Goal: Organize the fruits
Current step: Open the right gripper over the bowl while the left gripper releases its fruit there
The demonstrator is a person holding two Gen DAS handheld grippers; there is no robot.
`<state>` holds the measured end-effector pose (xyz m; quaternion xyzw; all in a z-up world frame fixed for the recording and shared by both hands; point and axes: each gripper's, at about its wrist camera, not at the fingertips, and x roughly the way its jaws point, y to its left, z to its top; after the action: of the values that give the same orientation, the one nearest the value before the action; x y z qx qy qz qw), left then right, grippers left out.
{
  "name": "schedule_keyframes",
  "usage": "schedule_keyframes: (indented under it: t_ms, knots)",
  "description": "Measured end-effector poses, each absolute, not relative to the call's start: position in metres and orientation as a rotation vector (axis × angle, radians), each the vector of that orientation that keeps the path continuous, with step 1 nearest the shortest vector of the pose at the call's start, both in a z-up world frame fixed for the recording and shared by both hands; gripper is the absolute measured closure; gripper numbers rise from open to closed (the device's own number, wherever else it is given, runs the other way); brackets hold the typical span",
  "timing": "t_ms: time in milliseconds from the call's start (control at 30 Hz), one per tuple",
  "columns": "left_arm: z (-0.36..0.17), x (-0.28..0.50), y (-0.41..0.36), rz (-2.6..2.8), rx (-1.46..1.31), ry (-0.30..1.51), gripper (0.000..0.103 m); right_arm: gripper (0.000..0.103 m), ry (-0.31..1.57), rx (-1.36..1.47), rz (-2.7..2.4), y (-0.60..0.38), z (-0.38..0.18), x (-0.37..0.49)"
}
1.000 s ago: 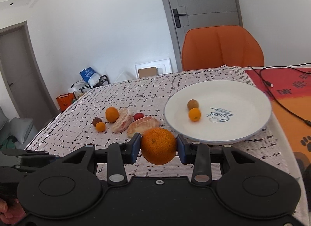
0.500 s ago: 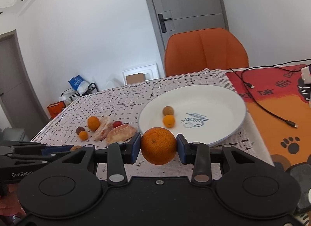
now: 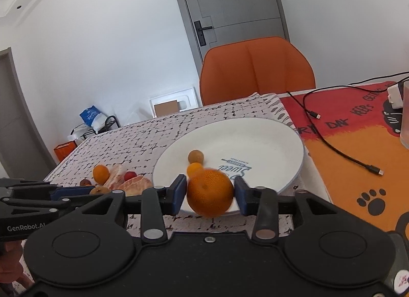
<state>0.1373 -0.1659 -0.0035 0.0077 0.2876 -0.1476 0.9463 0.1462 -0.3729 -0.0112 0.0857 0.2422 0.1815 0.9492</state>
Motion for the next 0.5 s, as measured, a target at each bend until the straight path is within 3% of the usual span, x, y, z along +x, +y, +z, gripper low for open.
schedule_keyframes:
  t_ms: [500]
  knots:
    - [-0.002,0.172,-0.194,-0.354,0.081,0.575,0.079,0.06,0.499,0.213,0.346,-0.39,-0.014,0.136]
